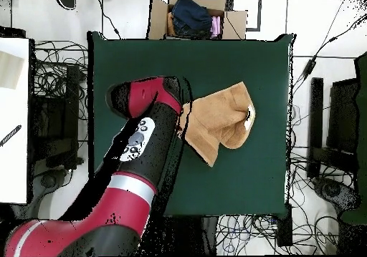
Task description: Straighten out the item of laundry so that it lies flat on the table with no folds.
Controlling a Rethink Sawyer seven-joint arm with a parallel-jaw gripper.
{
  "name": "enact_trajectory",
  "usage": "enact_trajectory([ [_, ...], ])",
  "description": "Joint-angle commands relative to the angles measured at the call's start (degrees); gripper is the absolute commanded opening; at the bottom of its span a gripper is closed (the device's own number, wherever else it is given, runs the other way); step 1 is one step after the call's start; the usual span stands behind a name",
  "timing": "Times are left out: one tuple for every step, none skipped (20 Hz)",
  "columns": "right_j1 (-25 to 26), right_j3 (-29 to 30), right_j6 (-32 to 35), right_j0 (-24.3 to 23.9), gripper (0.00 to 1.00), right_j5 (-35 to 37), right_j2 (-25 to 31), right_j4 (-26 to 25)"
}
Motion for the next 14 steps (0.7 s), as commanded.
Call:
enact_trajectory([
  [3.43,-3.81,17.1,-1.2,0.0,4.78,1.5,3.38],
  [3.81,-4.23,17.27,-1.15,0.0,4.97,1.52,3.42],
  [4.16,-4.7,17.44,-1.21,0.0,5.18,1.59,3.62],
  [4.6,-5.43,17.64,-1.2,0.0,5.62,1.55,3.7],
  [5.05,-6.17,17.83,-1.19,0.0,6.05,1.5,3.79],
  [5.5,-6.86,18.09,-1.15,0.0,6.55,1.4,3.86],
  [5.82,-7.24,18.3,-1.11,0.0,6.57,1.33,3.95],
  [6.27,-7.78,18.6,-1.09,0.0,6.76,1.25,4.05],
  [6.78,-8.37,18.86,-1.07,0.0,6.84,1.2,4.14],
  [6.96,-8.53,19.11,-0.97,0.0,6.8,1.04,4.17],
  [7.36,-9.06,19.38,-0.91,0.0,7.08,0.95,4.26],
  [7.68,-9.58,19.61,-0.84,0.0,7.32,0.77,4.36],
  [8.09,-10.26,19.72,-0.88,0.0,7.93,0.72,4.56],
  [8.51,-10.96,19.84,-0.9,0.0,8.38,0.51,4.8],
])
